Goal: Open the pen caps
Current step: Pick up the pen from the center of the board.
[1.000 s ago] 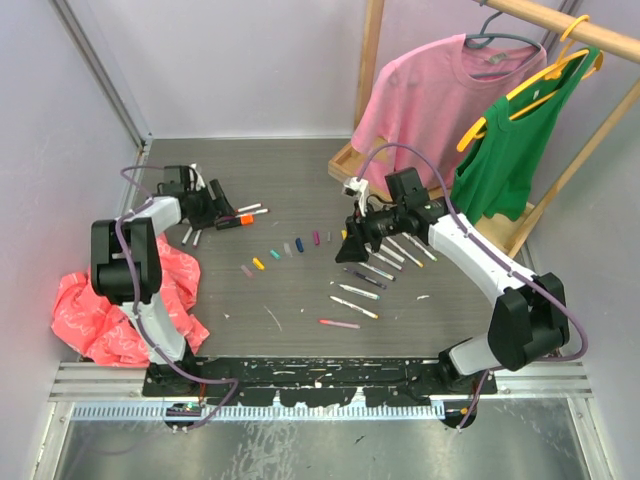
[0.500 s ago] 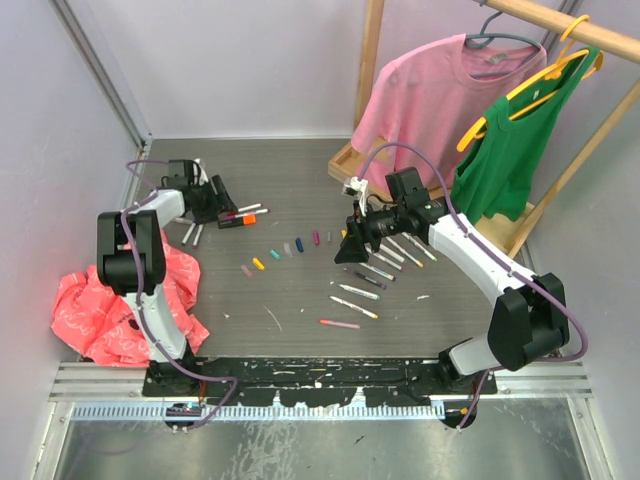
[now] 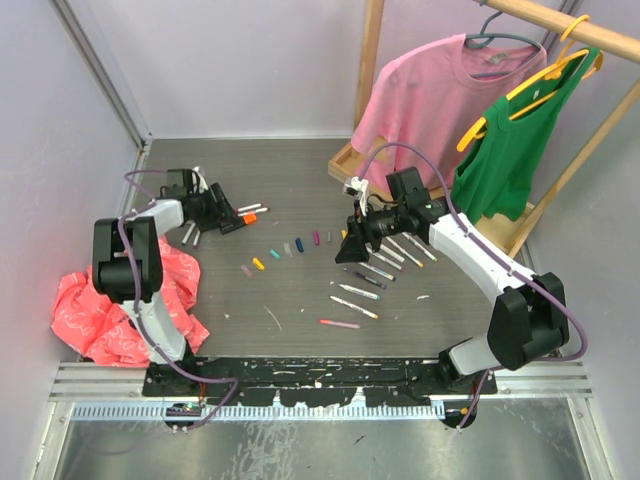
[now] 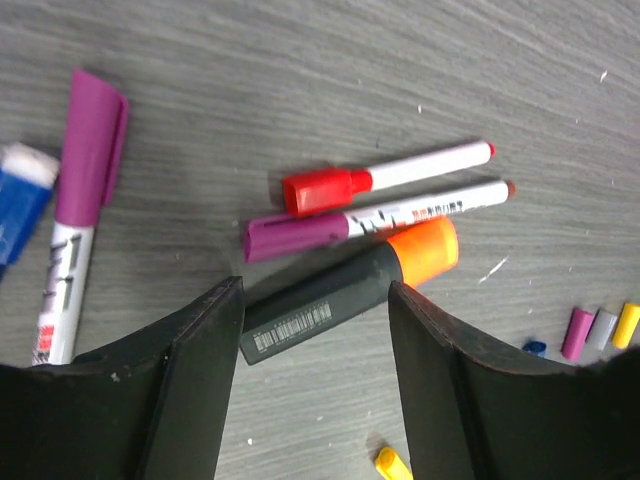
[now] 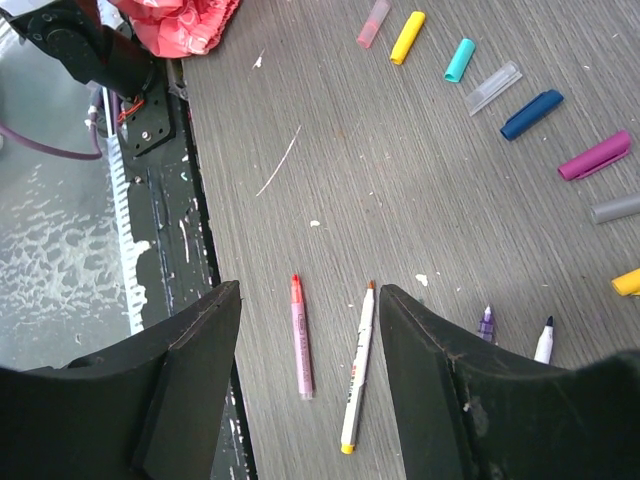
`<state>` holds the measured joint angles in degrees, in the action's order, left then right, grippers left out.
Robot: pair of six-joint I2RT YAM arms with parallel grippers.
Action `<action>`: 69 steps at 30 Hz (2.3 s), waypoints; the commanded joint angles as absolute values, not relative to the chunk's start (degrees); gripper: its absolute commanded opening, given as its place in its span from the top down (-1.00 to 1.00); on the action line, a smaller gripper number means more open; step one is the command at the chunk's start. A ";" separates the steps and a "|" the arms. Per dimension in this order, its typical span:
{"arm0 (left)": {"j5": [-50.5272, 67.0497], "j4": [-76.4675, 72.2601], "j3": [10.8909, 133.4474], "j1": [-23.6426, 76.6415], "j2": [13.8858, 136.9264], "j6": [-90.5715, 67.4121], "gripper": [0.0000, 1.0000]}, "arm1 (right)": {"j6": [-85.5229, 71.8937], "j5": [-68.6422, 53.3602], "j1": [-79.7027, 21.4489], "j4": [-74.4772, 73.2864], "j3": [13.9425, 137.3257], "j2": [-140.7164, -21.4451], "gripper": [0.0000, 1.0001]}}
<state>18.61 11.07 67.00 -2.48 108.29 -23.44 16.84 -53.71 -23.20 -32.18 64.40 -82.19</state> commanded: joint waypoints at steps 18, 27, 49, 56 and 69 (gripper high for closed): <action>2.05 18.52 61.92 7.09 101.28 -19.09 -0.26 | 18.02 -55.72 -22.27 -32.61 66.42 -83.50 -0.26; -7.07 24.94 67.95 12.30 103.52 -14.90 -0.12 | 18.46 -55.81 -22.18 -33.22 66.79 -84.11 -0.26; -1.08 26.36 74.16 12.65 109.84 -13.69 0.71 | 18.81 -56.42 -21.73 -33.66 66.93 -83.95 -0.26; 1.51 23.02 71.29 12.71 104.64 -14.41 0.96 | 18.81 -56.58 -21.74 -33.66 66.95 -83.99 -0.26; 11.08 13.68 62.29 12.71 88.64 -18.43 1.00 | 17.67 -58.47 -21.11 -32.68 66.68 -82.78 -0.26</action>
<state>5.08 20.43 64.95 12.67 95.46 -16.08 17.89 -55.70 -21.82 -34.13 64.45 -84.38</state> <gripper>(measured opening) 0.245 0.630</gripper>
